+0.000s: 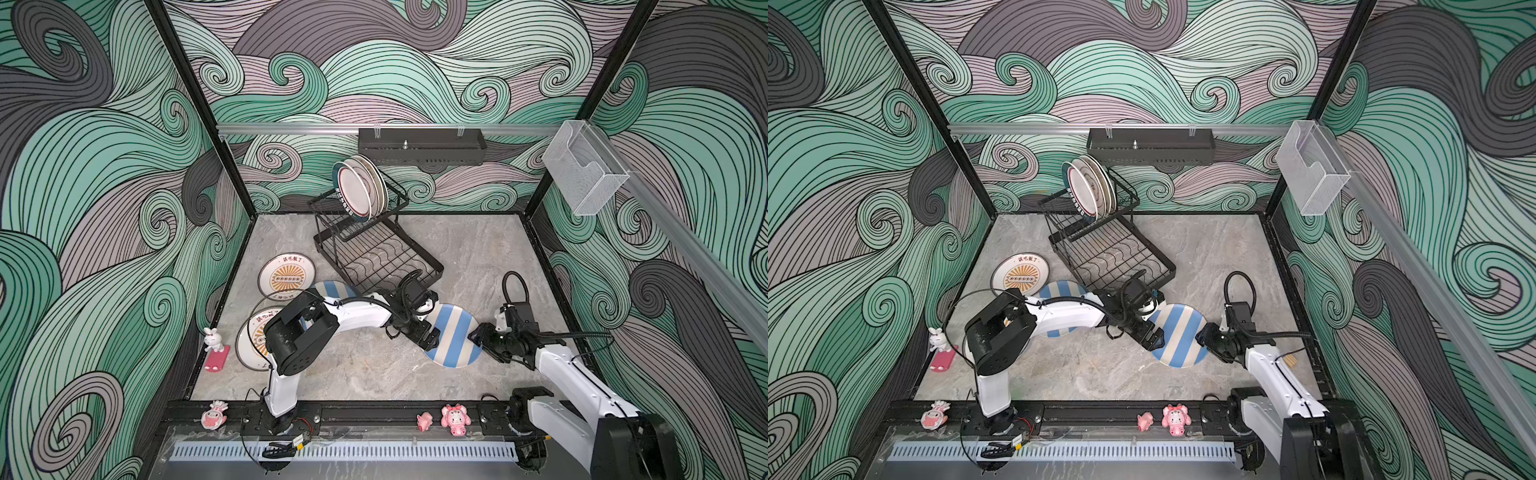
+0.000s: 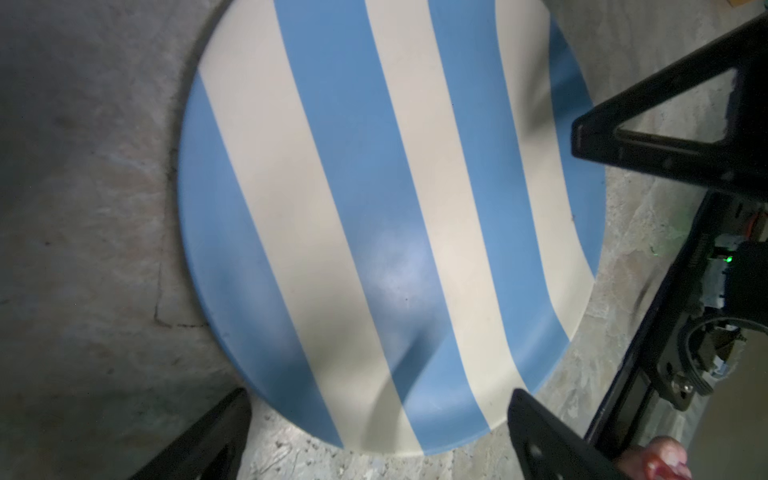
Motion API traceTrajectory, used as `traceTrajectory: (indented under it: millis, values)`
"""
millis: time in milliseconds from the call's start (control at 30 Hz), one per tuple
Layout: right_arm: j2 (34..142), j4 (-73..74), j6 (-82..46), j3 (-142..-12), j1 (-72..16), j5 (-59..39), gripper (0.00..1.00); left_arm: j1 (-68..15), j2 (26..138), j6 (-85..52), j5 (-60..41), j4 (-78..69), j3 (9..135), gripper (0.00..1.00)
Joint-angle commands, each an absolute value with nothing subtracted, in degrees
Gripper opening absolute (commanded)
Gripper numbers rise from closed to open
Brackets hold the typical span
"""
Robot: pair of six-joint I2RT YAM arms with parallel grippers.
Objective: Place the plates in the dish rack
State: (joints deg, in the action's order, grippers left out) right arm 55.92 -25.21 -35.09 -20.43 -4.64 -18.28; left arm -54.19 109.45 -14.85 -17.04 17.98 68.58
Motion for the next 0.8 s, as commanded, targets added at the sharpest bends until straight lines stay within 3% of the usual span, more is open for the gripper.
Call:
traceTrajectory:
  millis: [0, 267, 767]
  values:
    - [55.8, -25.8, -34.8, -18.6, -4.1, -18.9, 0.58, -54.6, 111.1, -13.5, -18.2, 17.8, 70.6, 0.99]
    - [55.4, -25.0, -34.6, -18.1, -3.1, -23.0, 0.55, -55.2, 112.4, -12.5, -20.2, 16.8, 70.9, 0.99]
    - [35.2, -24.8, -38.6, -17.1, -1.3, -32.0, 0.42, -56.3, 114.1, -11.8, -21.4, 18.1, 73.3, 0.99]
